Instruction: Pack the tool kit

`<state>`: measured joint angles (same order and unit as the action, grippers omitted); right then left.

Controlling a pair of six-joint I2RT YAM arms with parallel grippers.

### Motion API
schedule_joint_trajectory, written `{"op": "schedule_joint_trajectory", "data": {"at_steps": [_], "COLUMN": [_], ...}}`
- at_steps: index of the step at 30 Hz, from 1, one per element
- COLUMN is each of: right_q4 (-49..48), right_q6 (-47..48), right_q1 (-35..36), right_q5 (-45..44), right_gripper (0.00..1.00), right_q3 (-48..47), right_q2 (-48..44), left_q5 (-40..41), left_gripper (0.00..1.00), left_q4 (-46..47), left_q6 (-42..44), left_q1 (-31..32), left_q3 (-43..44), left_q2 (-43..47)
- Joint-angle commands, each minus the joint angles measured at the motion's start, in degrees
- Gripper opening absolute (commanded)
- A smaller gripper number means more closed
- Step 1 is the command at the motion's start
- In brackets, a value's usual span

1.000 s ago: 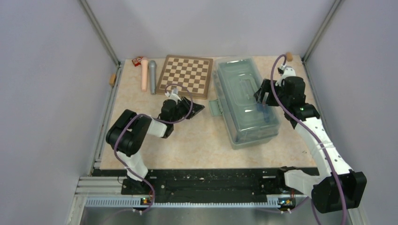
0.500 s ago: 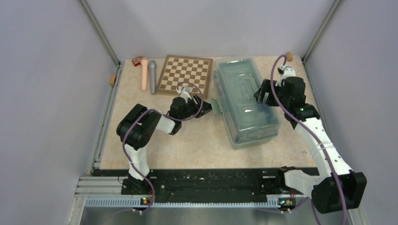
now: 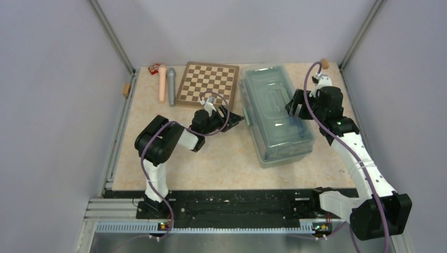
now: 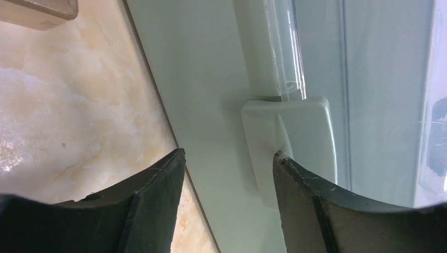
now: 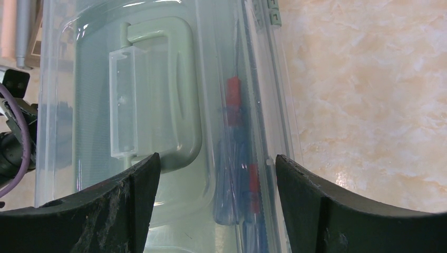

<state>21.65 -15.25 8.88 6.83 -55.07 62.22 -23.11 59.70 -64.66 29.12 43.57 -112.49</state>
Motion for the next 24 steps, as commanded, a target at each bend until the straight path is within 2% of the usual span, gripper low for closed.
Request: {"op": "schedule_joint_trajectory", "data": {"at_steps": [1,24], "right_q4": [2.66,2.63], "right_q6": [0.42,0.42], "right_q1": [1.95,1.98], "right_q5": [4.01,4.42], "right_gripper": [0.77,0.77], "right_q3": [1.69,1.33], "right_q2": [-0.6,-0.32], "left_q5": [-1.17,-1.54], "left_gripper": [0.68,0.7], "left_q4": [11.56,21.27], "left_q6": [-3.62,-7.56], "left_q1": [0.74,1.82], "left_q3": [0.34,-0.69], "left_q2": [-1.51,-2.27]}}
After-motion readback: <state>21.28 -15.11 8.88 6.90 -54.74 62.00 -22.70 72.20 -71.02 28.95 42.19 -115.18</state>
